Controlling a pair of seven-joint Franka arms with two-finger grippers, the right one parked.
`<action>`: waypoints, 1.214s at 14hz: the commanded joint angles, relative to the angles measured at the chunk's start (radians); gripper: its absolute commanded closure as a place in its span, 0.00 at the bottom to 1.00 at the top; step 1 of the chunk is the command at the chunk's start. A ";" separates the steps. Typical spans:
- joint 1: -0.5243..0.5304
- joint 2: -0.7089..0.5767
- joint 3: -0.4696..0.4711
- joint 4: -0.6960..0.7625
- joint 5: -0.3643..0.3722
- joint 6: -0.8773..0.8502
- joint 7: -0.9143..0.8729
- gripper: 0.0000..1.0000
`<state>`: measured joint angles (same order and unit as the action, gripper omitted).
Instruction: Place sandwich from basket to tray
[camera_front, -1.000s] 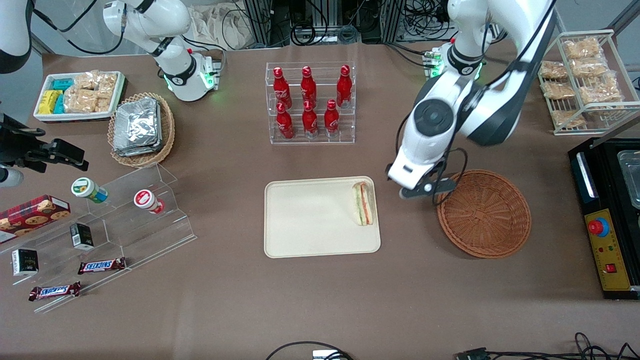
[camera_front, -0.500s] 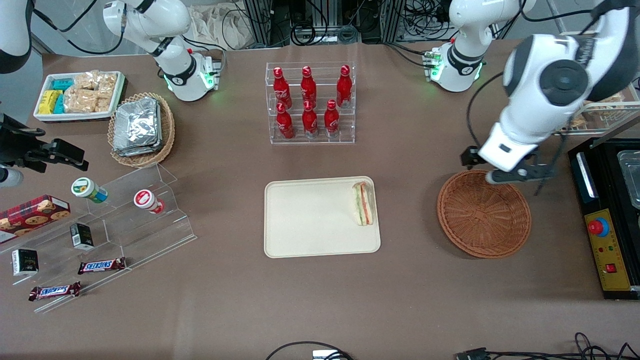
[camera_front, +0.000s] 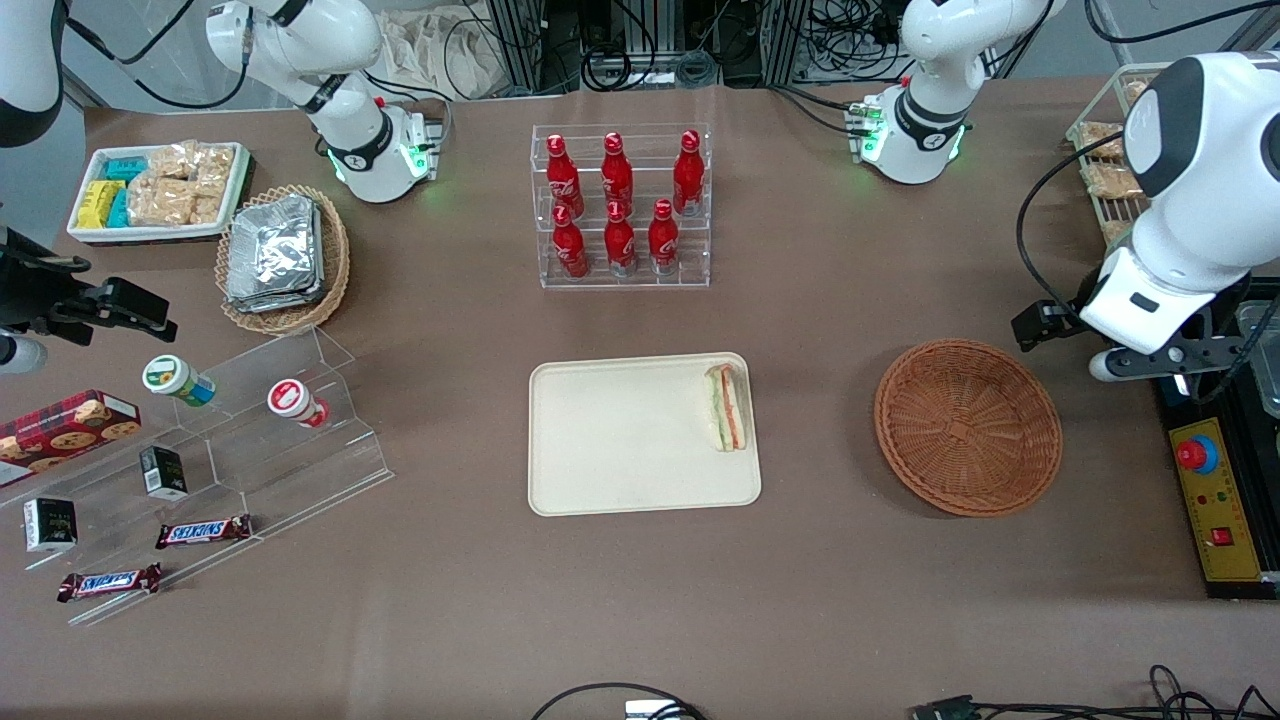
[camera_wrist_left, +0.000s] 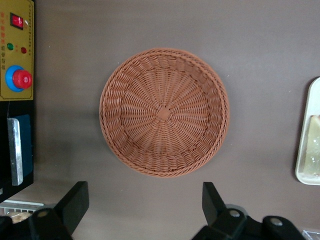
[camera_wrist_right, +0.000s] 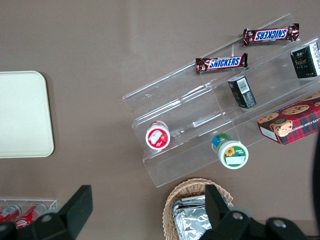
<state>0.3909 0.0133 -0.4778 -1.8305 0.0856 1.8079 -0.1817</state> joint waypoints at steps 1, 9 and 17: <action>0.011 0.076 -0.016 0.106 -0.012 -0.071 -0.002 0.00; 0.016 0.071 -0.012 0.122 -0.030 -0.105 -0.004 0.00; -0.409 0.049 0.466 0.123 -0.070 -0.131 0.093 0.00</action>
<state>0.0112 0.0685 -0.0470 -1.7235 0.0339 1.7090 -0.1304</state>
